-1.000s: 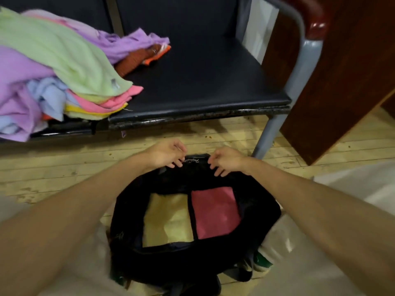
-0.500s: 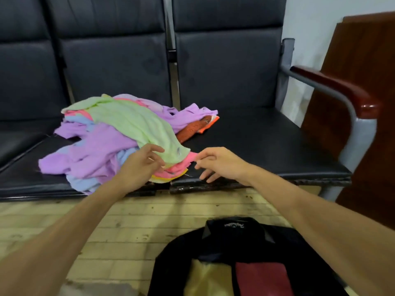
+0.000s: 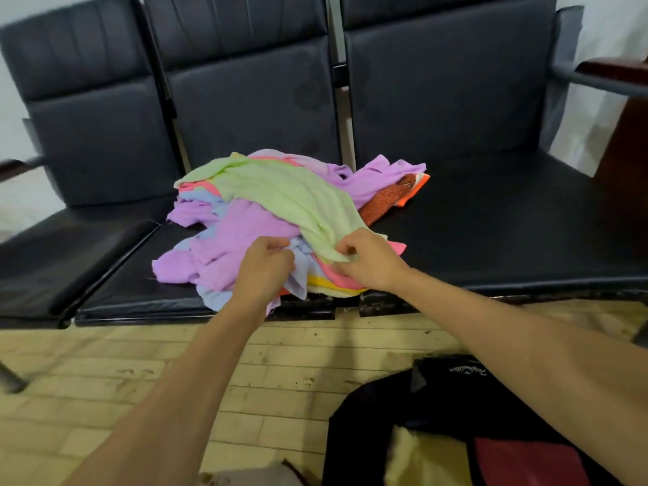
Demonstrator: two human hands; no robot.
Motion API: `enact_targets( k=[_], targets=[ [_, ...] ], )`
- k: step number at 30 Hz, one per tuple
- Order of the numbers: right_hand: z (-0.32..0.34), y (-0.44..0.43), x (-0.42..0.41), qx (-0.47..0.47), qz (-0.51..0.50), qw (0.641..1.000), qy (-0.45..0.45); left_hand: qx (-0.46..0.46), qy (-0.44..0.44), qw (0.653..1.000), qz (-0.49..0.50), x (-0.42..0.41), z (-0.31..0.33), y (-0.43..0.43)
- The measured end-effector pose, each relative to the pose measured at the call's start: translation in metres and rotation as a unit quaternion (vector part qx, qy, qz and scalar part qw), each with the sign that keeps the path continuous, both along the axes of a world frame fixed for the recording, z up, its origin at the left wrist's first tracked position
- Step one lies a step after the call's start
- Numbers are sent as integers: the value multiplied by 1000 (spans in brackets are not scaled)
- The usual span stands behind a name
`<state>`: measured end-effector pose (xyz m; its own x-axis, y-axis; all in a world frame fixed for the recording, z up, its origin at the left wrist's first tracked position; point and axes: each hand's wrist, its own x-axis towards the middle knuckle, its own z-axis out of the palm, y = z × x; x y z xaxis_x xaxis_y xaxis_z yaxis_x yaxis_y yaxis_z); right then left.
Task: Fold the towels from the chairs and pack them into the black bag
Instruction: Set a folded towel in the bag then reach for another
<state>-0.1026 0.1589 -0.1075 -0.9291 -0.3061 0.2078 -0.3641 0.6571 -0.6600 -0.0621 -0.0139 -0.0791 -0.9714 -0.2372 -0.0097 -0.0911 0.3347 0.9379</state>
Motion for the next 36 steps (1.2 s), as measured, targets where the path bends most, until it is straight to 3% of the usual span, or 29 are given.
enact_targets(
  k=[4, 8, 11, 16, 21, 23, 27, 31, 36],
  targets=[
    [10, 3, 1, -62, -41, 997, -18, 11, -1, 1000, 17, 1, -1, 1],
    [33, 15, 6, -169, -59, 984, -10, 104, 24, 994, 21, 6, 12, 22],
    [58, 31, 16, -230, -23, 972, -48, 222, 10, 975, 28, 6, 25, 47],
    [81, 67, 31, -275, 32, 960, -51, 314, -12, 949, -7, -5, 29, 80],
    [61, 117, 50, -346, 83, 926, -126, 405, 22, 914, 30, -12, 28, 115],
    [48, 134, 59, -373, 75, 912, -151, 441, -4, 897, 45, -12, 22, 132],
    [25, 168, 71, -392, 24, 898, -197, 473, -35, 875, 99, -25, 4, 157],
    [37, 178, 71, -387, -29, 901, -197, 428, 0, 886, 179, -35, -5, 185],
    [41, 189, 75, -306, -76, 931, -184, 410, 25, 903, 125, -17, -2, 211]
  ],
)
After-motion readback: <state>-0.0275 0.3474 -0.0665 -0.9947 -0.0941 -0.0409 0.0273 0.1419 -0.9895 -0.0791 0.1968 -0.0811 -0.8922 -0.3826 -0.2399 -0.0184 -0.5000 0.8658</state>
